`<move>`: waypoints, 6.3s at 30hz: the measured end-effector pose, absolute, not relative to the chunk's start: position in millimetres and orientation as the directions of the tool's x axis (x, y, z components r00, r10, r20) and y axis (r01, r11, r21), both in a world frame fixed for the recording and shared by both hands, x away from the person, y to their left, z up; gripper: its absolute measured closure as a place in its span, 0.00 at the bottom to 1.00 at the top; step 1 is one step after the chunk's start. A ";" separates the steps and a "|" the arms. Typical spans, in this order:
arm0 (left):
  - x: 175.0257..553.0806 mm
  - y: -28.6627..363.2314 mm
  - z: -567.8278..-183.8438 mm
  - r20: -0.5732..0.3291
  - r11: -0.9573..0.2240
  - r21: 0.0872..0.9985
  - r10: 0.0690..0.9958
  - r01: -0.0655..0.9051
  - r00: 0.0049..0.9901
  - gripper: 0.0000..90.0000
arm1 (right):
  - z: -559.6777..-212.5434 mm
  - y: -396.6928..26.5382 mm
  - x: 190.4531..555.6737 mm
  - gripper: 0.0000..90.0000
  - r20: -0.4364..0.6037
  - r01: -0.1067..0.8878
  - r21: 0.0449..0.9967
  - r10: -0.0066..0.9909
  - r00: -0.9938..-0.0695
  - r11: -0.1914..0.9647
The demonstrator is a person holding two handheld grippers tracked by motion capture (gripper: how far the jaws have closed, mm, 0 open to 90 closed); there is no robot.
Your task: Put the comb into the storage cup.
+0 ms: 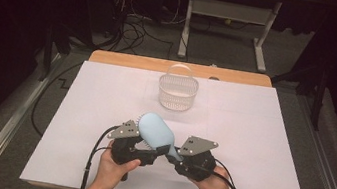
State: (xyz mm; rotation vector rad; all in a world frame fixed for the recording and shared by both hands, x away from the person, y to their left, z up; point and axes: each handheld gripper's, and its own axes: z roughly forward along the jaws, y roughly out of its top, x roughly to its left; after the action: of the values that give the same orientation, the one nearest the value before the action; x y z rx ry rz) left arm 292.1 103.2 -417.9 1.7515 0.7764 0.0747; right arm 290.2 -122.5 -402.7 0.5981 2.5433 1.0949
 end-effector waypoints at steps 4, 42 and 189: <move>291.5 103.6 -417.0 -0.348 -0.116 0.874 0.529 0.472 0.774 0.46 | -403.6 -122.3 291.4 0.78 -0.111 0.255 0.739 0.486 -0.867 0.624; 279.7 105.1 -398.9 -0.285 -0.160 0.894 0.516 0.418 0.808 0.57 | -405.2 -122.7 294.5 0.74 -0.012 0.294 0.762 0.466 -0.885 0.577; 324.8 164.8 -375.1 -0.282 -0.049 0.898 0.698 0.437 0.658 0.57 | -453.0 -326.0 270.0 0.30 0.135 0.358 0.925 0.768 -0.626 0.129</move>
State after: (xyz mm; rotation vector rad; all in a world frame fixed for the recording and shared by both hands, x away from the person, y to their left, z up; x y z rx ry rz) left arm 324.8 164.8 -375.1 1.6828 0.9343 0.2724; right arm 270.0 -326.0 -453.0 1.0884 2.0391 1.4996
